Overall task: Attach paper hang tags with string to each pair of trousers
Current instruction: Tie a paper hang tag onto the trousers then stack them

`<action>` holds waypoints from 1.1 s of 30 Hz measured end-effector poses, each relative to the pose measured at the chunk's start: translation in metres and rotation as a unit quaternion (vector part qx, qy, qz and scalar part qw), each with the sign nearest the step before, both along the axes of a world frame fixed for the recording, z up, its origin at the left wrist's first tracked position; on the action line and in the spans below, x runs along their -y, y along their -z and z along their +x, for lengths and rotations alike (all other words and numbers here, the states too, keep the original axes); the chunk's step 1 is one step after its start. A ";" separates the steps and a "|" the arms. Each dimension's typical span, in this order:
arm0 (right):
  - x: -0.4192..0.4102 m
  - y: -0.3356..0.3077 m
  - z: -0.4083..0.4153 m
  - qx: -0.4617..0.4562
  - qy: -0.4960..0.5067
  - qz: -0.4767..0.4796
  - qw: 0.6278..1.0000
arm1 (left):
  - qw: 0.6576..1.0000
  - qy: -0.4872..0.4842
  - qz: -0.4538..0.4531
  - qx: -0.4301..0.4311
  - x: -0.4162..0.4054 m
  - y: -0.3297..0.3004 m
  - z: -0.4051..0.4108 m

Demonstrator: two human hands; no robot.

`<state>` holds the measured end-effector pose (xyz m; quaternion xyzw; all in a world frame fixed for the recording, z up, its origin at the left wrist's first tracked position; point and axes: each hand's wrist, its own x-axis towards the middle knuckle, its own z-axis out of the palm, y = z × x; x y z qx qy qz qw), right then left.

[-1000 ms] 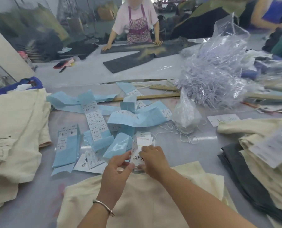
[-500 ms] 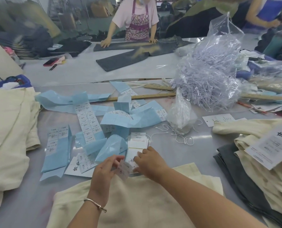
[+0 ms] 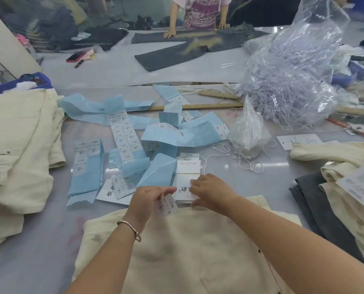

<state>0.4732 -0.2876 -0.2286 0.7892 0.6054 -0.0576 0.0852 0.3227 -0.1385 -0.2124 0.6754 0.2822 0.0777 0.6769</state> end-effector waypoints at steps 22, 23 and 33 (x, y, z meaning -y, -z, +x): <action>0.003 -0.006 0.000 -0.046 0.019 0.024 0.998 | 0.998 0.029 -0.046 0.008 -0.001 0.002 -0.011; 0.003 -0.007 -0.001 -0.045 0.019 0.023 0.999 | 0.999 0.027 -0.046 0.007 -0.001 0.002 -0.012; 0.007 -0.017 -0.020 0.037 -0.007 0.201 0.979 | 0.984 0.043 -0.164 0.052 0.012 -0.020 -0.019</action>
